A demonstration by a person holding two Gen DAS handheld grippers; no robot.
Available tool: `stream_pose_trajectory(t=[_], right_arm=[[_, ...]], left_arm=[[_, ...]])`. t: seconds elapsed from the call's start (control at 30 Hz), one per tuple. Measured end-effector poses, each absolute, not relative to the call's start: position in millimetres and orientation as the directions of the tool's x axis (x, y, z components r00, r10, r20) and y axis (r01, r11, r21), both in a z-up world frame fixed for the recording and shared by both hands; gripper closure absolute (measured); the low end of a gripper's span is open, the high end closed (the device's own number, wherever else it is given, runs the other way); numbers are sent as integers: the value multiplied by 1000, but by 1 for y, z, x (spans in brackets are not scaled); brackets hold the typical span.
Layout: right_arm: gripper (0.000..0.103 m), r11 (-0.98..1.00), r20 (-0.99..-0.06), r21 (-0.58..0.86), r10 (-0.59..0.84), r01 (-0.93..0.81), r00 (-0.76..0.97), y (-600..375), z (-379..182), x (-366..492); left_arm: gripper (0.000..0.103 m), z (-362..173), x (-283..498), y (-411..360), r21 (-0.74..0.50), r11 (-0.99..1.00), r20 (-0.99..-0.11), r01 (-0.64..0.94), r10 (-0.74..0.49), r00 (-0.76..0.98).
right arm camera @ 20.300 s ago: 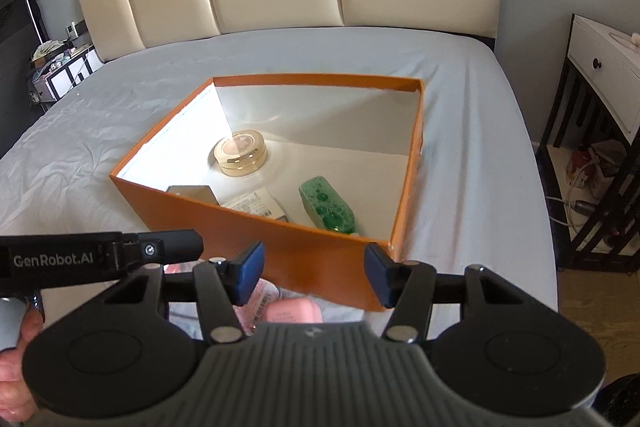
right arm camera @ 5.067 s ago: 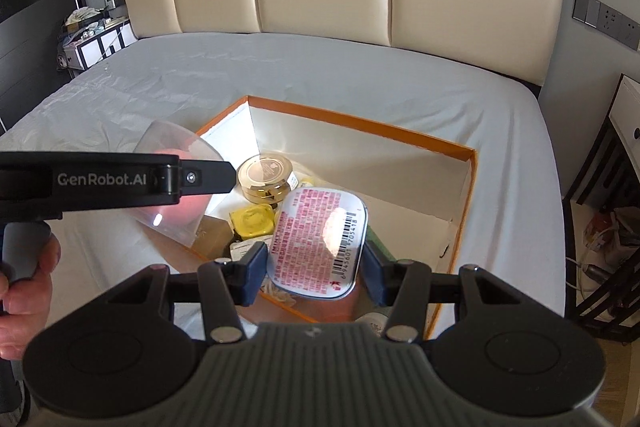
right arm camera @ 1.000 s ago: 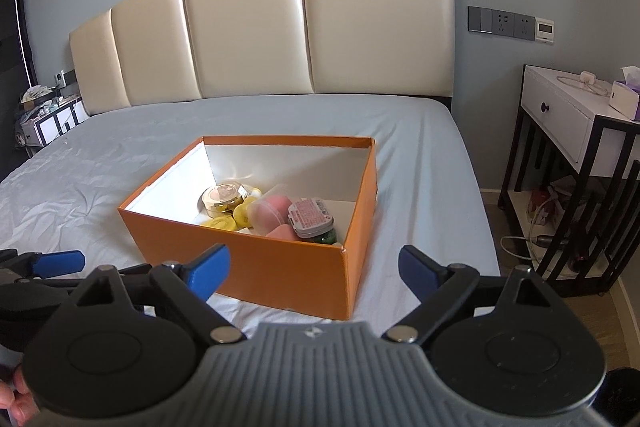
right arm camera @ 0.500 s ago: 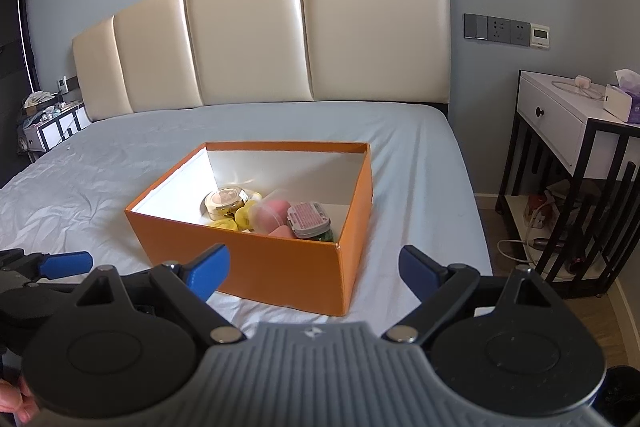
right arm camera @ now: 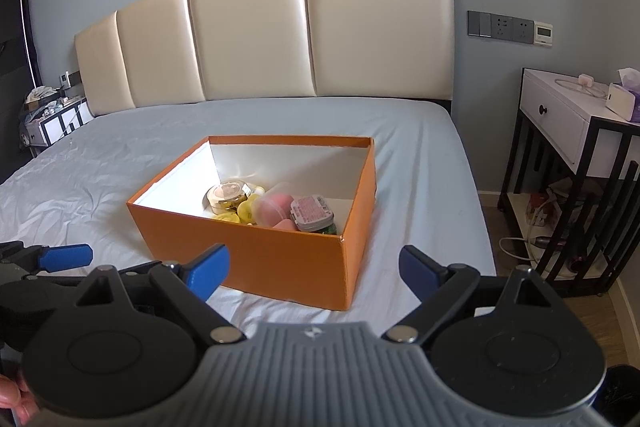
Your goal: Organize rigid objects
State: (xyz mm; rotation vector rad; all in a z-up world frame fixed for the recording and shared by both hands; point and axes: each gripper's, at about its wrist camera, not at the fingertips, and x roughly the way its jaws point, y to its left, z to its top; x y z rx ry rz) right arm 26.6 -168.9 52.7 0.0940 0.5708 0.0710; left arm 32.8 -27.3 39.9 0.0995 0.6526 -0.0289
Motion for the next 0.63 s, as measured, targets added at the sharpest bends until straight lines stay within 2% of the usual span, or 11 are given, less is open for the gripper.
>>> stream_pose_trajectory(t=[0.63], right_arm=[[13,995,-548,81,92,-56,832,-161,51,29]], left_arm=[[10,41,33,-21,61,996,-603,67,-17,798]])
